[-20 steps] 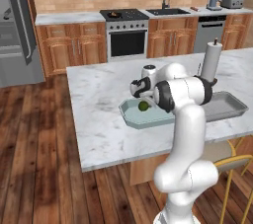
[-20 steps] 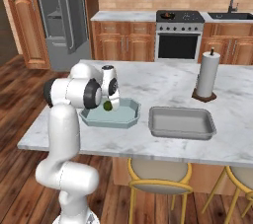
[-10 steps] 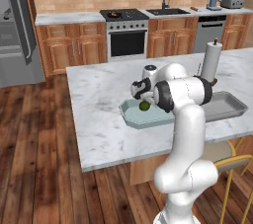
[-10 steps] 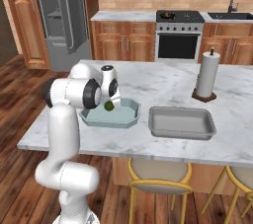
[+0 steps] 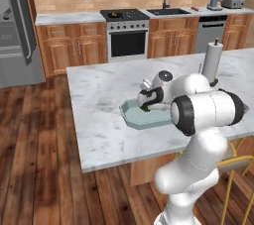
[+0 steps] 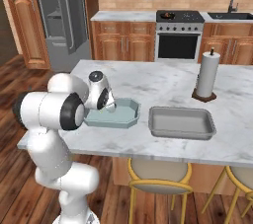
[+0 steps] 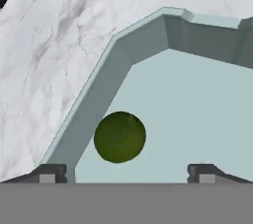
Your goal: Place the cold items (lime and squash) from the fridge in one tupperware on the dining counter. Place the warm items (hot dog and kebab skewer) in the stove area in another tupperware.
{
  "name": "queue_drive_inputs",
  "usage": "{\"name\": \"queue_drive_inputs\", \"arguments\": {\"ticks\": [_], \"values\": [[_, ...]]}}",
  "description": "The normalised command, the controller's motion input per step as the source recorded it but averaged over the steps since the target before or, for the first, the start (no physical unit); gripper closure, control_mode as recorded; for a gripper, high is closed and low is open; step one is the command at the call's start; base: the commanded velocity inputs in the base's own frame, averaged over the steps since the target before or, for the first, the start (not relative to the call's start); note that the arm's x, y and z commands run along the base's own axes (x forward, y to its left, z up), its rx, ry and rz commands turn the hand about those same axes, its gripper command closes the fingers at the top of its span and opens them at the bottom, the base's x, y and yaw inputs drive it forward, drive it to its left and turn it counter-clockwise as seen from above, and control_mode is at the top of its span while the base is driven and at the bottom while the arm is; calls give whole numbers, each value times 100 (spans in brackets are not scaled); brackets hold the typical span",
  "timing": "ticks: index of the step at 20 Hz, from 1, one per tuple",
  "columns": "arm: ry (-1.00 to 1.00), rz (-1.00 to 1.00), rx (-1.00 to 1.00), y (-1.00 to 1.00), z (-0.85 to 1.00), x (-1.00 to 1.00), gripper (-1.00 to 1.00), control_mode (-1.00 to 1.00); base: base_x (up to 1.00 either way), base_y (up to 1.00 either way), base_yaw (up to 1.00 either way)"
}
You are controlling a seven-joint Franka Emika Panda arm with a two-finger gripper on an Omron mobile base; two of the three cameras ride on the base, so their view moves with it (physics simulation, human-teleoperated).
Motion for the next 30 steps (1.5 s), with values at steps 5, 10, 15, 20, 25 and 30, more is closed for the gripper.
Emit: {"name": "queue_drive_inputs", "arguments": {"ticks": [5, 10, 15, 20, 25, 30], "values": [[-24, 21, 0, 0, 100, -100, -100, -100, 0, 0, 0], [-11, 25, 0, 0, 100, -90, -100, -100, 0, 0, 0], [7, 24, 0, 5, 100, -91, -100, -100, 0, 0, 0], [38, 11, -9, 17, 100, -100, -100, -100, 0, 0, 0], [50, 4, -19, 25, 89, -100, -100, -100, 0, 0, 0], [42, 0, -24, 7, 0, -82, -100, -100, 0, 0, 0]]}}
